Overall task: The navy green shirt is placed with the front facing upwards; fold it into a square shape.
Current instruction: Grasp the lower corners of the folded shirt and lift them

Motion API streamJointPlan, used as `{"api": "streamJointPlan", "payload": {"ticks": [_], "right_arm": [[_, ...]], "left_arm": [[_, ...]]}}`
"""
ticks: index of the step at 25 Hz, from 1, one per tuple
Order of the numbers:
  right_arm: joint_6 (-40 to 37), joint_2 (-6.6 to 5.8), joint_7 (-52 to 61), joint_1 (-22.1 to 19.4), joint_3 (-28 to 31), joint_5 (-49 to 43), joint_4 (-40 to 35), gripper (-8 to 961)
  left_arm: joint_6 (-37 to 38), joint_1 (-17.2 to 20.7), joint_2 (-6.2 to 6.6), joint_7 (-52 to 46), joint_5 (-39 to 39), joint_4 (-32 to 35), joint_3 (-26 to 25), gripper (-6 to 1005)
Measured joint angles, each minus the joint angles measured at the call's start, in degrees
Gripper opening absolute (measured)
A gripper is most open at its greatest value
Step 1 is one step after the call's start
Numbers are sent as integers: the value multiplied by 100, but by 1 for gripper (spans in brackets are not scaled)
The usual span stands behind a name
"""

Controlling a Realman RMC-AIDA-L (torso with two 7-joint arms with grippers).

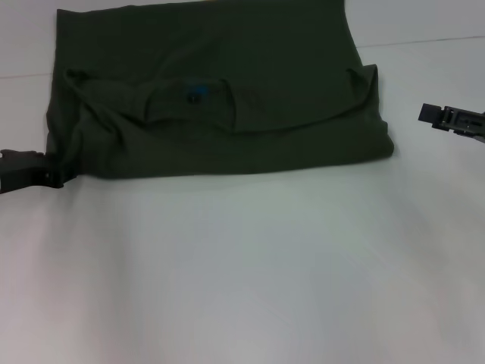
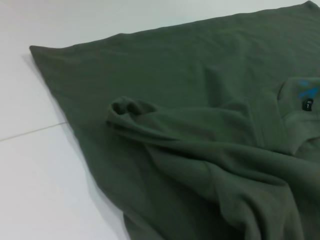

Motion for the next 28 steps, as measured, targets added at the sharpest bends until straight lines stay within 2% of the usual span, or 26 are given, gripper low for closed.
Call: {"api": "streamJointPlan", "payload": {"ticks": [3,8,19,24,28], "right_arm": [[-1,0,0,-2,7,0,0,767],[23,0,-6,-27,8,-1,0,765],[110,0,-51,-35,-8,-28,0,765],[483,95,-128,5,-144,-150,14,765],[754,196,-143,162,-303,-602,18,764]], "left_arm": [[-1,-18,0,44,0,-52,82,449],[22,-30,-8,74,0,-64,166,201],[55,-63,-15,91,-36,-39,172,45],[145,-45,-16,85,-37,-19,149,45],[227,-18,-16,47,-32,32,130,46]]}}
